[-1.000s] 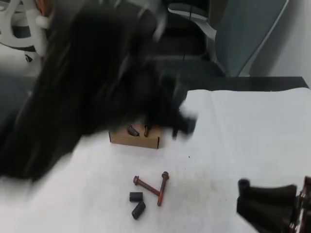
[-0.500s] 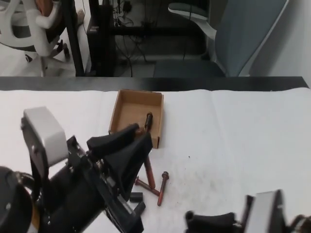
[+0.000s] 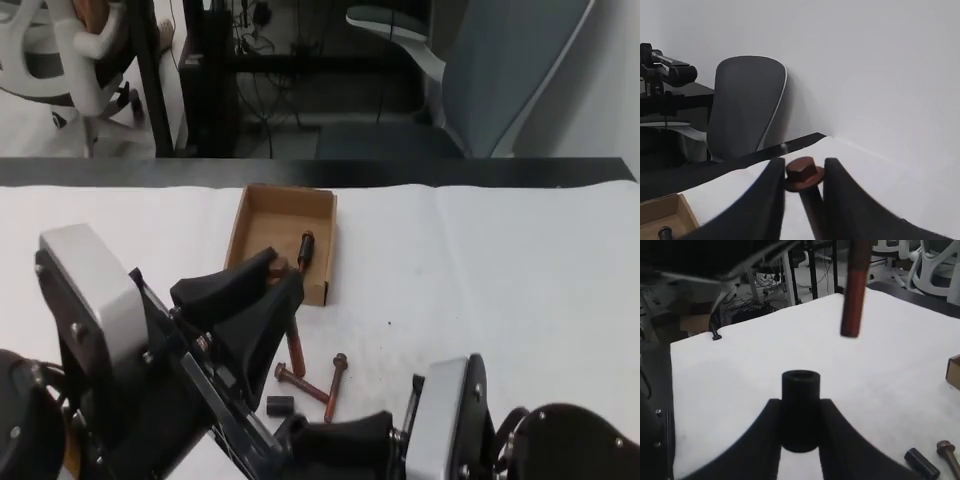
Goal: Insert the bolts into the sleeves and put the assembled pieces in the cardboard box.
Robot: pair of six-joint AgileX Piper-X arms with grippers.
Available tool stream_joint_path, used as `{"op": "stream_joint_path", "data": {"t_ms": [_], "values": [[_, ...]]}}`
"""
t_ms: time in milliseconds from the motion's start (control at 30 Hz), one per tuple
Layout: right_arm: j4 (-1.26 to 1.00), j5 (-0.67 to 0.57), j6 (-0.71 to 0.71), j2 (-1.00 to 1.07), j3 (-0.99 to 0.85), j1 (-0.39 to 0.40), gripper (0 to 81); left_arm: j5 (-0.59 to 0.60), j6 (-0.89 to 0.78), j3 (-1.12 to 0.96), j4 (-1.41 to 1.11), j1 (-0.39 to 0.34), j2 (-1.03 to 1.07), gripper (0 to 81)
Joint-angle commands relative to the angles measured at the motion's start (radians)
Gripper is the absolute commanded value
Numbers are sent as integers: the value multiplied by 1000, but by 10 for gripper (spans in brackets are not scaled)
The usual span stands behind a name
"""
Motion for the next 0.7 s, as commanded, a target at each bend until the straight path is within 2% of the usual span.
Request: {"op": "stream_joint_path", "data": {"t_ms": [0, 167, 500, 667], "values": [[-35, -5, 11, 0, -27, 2, 6, -7, 5, 0, 12, -4, -6, 18], [-69, 79, 11, 0, -27, 2, 6, 0, 5, 0, 9, -4, -6, 18], [25, 79, 15, 0, -27, 2, 6, 0, -2, 0, -51, -4, -6, 18], [35, 101, 15, 0, -27, 2, 6, 40, -47, 0, -40, -4, -6, 18]]}}
